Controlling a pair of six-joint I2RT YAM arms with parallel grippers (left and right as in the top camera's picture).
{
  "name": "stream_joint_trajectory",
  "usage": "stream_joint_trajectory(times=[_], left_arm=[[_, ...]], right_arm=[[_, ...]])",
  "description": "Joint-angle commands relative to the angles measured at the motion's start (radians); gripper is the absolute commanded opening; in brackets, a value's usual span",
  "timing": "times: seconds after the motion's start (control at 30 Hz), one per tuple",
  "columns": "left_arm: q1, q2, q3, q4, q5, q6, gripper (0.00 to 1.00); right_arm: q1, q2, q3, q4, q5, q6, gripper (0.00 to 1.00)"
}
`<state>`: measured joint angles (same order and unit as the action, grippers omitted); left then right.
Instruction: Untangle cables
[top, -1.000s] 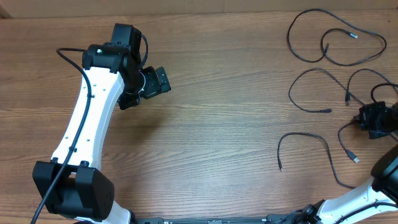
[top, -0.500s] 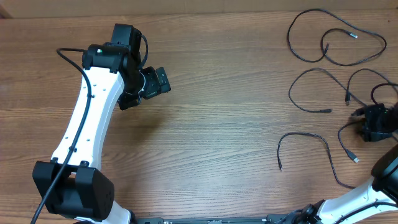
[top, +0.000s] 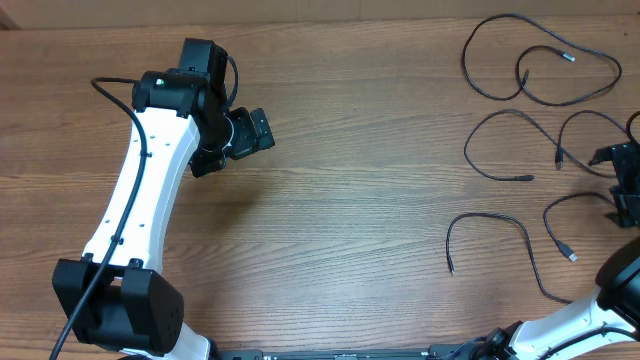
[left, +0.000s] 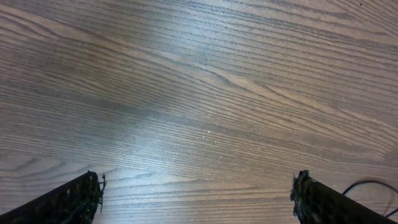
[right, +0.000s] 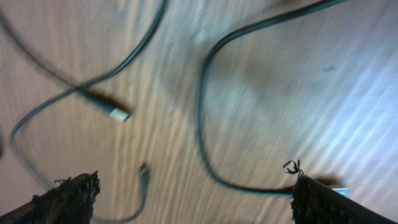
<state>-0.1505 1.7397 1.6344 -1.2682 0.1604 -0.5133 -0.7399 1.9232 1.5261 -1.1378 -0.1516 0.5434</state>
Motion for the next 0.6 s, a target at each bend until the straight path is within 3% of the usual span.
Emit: stream_joint_trajectory(times=[0.0,0.17,0.57], left_arm=[[0.000,0.008,0.000,0.000,-0.011,0.020,1.00],[0.000,0.008,0.000,0.000,-0.011,0.020,1.00],[0.000,0.008,0.000,0.009,-0.014,0.020,1.00]], right_arm=[[-0.019,-0.018,0.016,0.016,0.195,0.066,1.00],[-0.070,0.002,-0.001,0.010,0.402,0.142,1.00],[-0.224,0.011,-0.126,0.034,0.405,0.141,1.00]])
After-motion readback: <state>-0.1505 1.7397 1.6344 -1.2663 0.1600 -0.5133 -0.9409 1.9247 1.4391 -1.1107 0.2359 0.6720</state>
